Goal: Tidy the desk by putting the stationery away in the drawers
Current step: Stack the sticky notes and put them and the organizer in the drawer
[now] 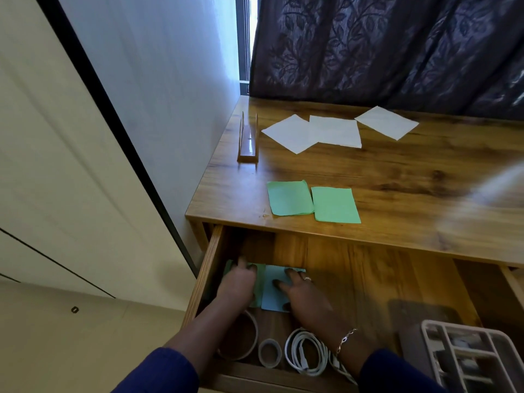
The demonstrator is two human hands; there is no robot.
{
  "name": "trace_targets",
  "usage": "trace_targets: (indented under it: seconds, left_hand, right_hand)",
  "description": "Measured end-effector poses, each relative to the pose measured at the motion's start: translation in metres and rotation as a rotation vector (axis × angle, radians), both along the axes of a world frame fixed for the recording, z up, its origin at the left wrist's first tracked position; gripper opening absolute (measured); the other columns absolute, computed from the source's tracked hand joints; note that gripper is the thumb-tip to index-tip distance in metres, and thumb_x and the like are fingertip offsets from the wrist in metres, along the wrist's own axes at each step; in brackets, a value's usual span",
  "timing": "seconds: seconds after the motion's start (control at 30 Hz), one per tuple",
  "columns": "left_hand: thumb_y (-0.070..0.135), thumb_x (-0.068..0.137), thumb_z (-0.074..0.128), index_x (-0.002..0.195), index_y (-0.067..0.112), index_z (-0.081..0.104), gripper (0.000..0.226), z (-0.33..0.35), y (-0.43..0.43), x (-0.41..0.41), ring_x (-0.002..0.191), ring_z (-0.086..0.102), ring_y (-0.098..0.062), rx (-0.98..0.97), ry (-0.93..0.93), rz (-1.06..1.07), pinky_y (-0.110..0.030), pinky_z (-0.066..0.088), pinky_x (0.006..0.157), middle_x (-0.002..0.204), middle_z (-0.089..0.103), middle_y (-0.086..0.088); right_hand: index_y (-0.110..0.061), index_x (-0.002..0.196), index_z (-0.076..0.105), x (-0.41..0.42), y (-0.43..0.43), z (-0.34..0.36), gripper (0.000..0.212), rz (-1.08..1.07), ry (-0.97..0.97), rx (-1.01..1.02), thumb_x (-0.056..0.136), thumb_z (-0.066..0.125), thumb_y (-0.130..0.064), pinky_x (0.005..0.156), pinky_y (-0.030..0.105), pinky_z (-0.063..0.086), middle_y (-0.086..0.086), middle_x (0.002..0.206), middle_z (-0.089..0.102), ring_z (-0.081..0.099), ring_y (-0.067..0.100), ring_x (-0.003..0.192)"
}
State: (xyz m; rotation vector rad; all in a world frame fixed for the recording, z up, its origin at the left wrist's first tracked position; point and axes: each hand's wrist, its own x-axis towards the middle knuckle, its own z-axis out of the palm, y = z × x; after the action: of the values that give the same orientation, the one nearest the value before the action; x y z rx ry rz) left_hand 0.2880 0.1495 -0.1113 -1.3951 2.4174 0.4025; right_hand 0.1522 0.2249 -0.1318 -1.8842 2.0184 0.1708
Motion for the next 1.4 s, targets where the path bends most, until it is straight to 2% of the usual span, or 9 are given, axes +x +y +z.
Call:
trace_targets:
  seconds: [0.13,0.2,0.27,0.37,0.6,0.77,1.1,1.27,1.4]
  left_hand:
    - [0.020,0.088,0.058,0.130,0.014,0.040,0.047,0.018,-0.003,-0.005,0.121,0.041,-0.026,-0.066,-0.046,-0.020,-0.034,0.044,0.091,0.134,0.040,-0.009]
    - [0.023,0.091,0.051,0.117,0.016,0.049,0.027,0.039,-0.008,-0.012,0.107,0.053,-0.021,-0.175,0.087,-0.060,-0.027,0.043,0.079,0.120,0.054,-0.004]
    - [0.025,0.095,0.043,0.102,0.017,0.054,0.016,0.063,-0.015,-0.022,0.091,0.058,-0.016,-0.335,0.290,-0.099,-0.023,0.035,0.066,0.103,0.062,0.000]
    - [0.028,0.095,0.043,0.099,0.014,0.057,0.020,0.088,-0.031,-0.042,0.086,0.052,-0.013,-0.445,0.518,-0.034,-0.020,0.033,0.064,0.098,0.062,-0.001]
    - [0.049,0.084,0.059,0.122,0.004,0.046,0.060,0.094,-0.078,-0.088,0.108,0.055,-0.027,-0.192,0.427,0.439,-0.033,0.047,0.081,0.119,0.054,-0.014]
    - [0.046,0.077,0.070,0.129,0.001,0.037,0.077,0.088,-0.077,-0.112,0.115,0.051,-0.027,-0.126,0.338,0.508,-0.035,0.048,0.087,0.127,0.048,-0.015]
    - [0.042,0.075,0.073,0.130,-0.001,0.033,0.080,0.092,-0.070,-0.116,0.116,0.050,-0.028,-0.086,0.276,0.536,-0.036,0.047,0.090,0.130,0.043,-0.017]
    - [0.042,0.072,0.076,0.122,0.005,0.040,0.072,0.092,-0.061,-0.110,0.111,0.055,-0.027,-0.058,0.241,0.589,-0.036,0.049,0.085,0.123,0.052,-0.013]
    - [0.042,0.072,0.076,0.118,0.007,0.047,0.065,0.092,-0.053,-0.111,0.108,0.056,-0.025,-0.089,0.212,0.579,-0.034,0.048,0.081,0.118,0.056,-0.009]
  right_hand:
    - [-0.020,0.116,0.060,-0.007,0.005,0.003,0.058,0.037,-0.066,-0.341,0.063,0.081,-0.020,0.077,0.026,0.053,0.006,0.120,0.056,0.061,0.024,0.102]
    - [-0.021,0.096,0.066,-0.016,0.006,0.017,0.034,0.059,-0.097,-0.590,0.063,0.075,-0.023,0.062,0.020,0.052,0.000,0.095,0.065,0.065,0.017,0.081]
    - [-0.019,0.092,0.064,-0.028,0.002,0.037,0.019,0.036,-0.081,-0.739,0.075,0.055,-0.021,0.061,0.021,0.051,0.000,0.091,0.066,0.063,0.016,0.079]
    - [-0.014,0.095,0.065,-0.057,-0.015,0.066,0.015,-0.184,-0.152,-0.872,0.084,0.055,-0.009,0.071,0.026,0.048,0.005,0.095,0.065,0.061,0.019,0.086]
    - [-0.005,0.112,0.057,-0.124,-0.067,0.097,0.039,-0.885,-0.185,-0.485,0.088,0.059,-0.036,0.074,0.029,0.041,0.014,0.119,0.056,0.053,0.027,0.108]
    - [-0.002,0.126,0.042,-0.116,-0.086,0.101,0.064,-0.835,-0.013,-0.237,0.083,0.064,-0.044,0.093,0.035,0.042,0.015,0.127,0.051,0.049,0.029,0.117]
    - [-0.006,0.126,0.046,-0.118,-0.083,0.105,0.064,-0.811,-0.064,-0.188,0.078,0.071,-0.039,0.096,0.035,0.040,0.011,0.128,0.053,0.047,0.026,0.121]
    - [-0.004,0.123,0.043,-0.118,-0.062,0.108,0.058,-0.905,-0.210,-0.263,0.078,0.073,-0.025,0.082,0.032,0.045,0.012,0.121,0.057,0.055,0.027,0.113]
    - [-0.004,0.112,0.058,-0.124,-0.047,0.105,0.029,-0.925,-0.298,-0.337,0.087,0.062,-0.016,0.067,0.028,0.040,0.013,0.110,0.064,0.060,0.027,0.097]
